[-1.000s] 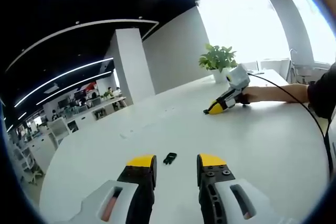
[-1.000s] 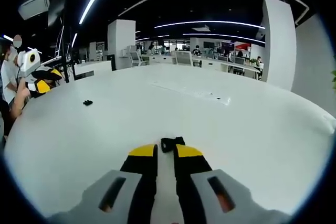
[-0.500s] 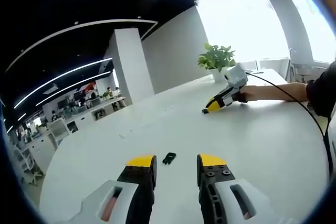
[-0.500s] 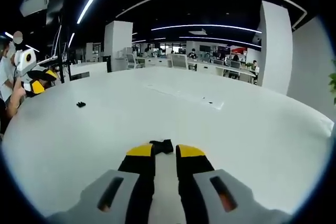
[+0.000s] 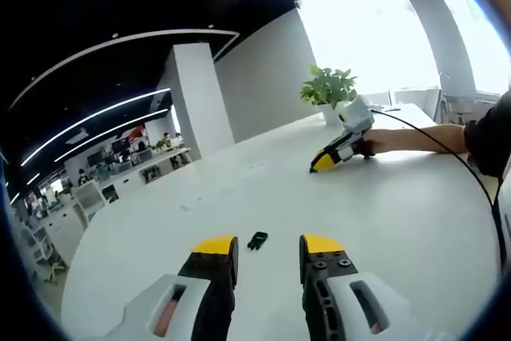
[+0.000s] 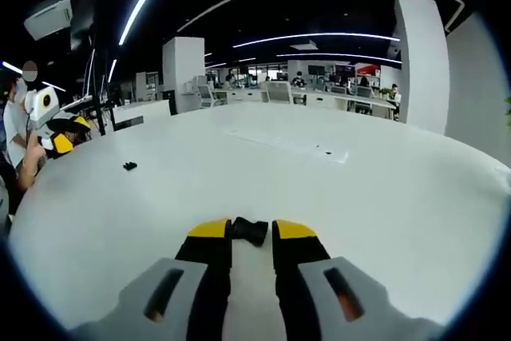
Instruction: Snap the two parts of the plastic buckle together until the buckle closes and remains connected.
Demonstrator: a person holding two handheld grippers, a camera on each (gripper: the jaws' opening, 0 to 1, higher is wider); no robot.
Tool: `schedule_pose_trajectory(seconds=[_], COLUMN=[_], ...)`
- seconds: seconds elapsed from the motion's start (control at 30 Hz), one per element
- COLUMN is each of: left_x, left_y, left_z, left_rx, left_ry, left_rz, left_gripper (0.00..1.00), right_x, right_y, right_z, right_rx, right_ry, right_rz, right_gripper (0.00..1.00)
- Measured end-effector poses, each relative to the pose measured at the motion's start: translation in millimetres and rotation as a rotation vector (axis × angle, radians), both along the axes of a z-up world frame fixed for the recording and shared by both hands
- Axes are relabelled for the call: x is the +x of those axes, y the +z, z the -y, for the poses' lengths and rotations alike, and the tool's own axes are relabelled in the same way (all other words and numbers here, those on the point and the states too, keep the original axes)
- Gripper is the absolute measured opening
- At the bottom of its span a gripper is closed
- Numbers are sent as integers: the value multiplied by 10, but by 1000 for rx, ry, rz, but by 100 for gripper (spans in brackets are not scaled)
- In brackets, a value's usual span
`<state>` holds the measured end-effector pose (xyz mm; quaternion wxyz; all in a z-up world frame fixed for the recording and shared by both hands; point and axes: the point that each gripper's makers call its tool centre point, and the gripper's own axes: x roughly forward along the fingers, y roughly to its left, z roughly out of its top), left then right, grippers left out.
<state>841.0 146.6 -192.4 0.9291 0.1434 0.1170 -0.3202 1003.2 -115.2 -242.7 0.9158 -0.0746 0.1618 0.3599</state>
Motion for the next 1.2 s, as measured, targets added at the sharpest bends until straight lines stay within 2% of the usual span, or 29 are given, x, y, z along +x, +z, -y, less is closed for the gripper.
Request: schedule_pose_trajectory(seconds=[0.33, 0.83, 1.2], left_x=[-7, -1, -2], left_y=[-26, -50, -67], left_z=[7, 18, 34], left_rx=[11, 21, 32], left_ry=[-3, -6, -12], left_rz=[-6, -11, -16], left_gripper=[30, 30, 30], right_x=[-97, -211, -381], right_y=[-30, -20, -18], right_z=[-118, -317, -562], right_rx=[15, 5, -4], right_ry=[38, 90, 154], right_rz=[-26, -21, -21], right_gripper=[19, 18, 18])
